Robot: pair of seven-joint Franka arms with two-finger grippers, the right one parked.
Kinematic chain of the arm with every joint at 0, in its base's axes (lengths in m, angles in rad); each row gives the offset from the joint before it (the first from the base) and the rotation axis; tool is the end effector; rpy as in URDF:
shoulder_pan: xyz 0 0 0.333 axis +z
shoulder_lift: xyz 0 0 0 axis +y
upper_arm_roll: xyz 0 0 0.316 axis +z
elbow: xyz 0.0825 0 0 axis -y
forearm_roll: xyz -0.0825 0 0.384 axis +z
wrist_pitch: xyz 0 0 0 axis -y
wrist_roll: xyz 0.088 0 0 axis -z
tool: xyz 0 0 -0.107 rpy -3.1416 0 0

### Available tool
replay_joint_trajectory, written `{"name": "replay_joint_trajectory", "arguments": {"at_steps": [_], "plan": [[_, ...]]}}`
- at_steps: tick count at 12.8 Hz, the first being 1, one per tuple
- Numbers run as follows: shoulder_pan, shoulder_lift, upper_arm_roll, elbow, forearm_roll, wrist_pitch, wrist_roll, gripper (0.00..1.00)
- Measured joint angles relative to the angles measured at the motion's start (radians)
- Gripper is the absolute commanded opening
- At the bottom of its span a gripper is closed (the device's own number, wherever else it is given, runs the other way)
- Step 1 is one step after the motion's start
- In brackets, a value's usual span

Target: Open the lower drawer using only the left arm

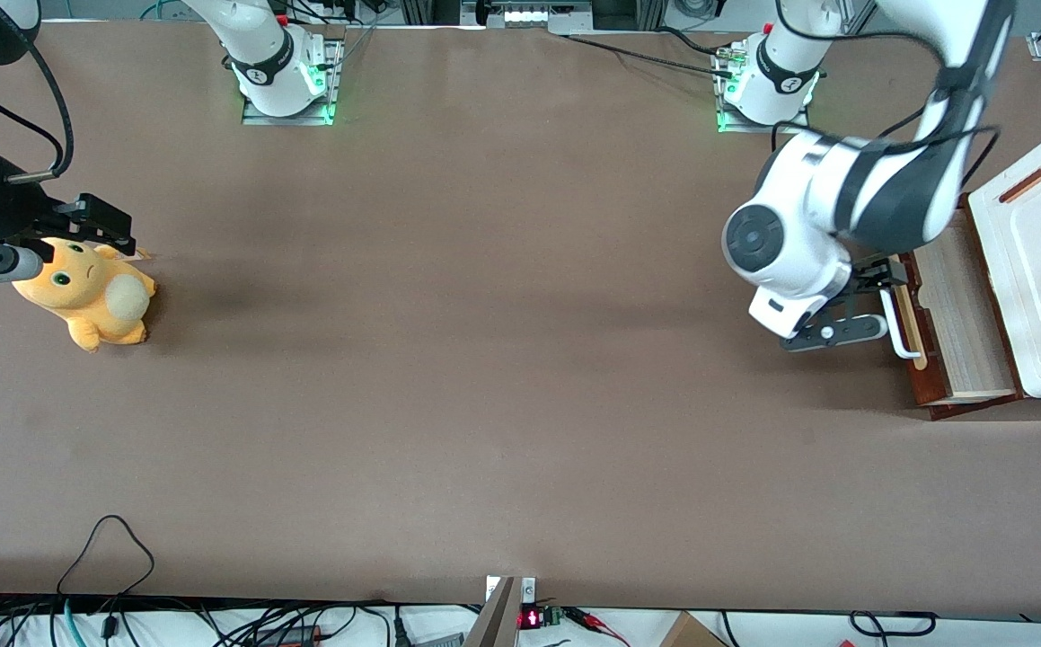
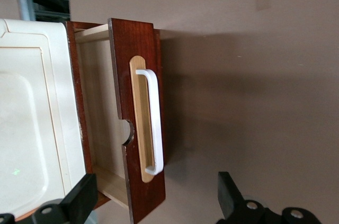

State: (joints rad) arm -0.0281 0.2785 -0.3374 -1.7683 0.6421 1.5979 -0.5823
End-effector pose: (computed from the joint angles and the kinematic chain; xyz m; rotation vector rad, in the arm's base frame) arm 0.5743 -0.1385 0.3982 -2.4722 -0.0586 0.1576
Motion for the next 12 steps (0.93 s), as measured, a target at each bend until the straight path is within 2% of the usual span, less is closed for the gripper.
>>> {"name": "replay_joint_trajectory", "arguments": {"at_steps": [2,5,7,9,12], "plan": [[0.019,-0.070,0.030,0.030,-0.176,0.002,0.086,1.00],[0.031,-0.161,0.148,0.097,-0.440,0.005,0.241,1.00],[0.032,-0.199,0.234,0.124,-0.571,0.005,0.360,1.00],[0.032,-0.217,0.292,0.127,-0.632,0.007,0.464,1.00],[0.024,-0.227,0.302,0.127,-0.645,0.012,0.495,1.00]]}}
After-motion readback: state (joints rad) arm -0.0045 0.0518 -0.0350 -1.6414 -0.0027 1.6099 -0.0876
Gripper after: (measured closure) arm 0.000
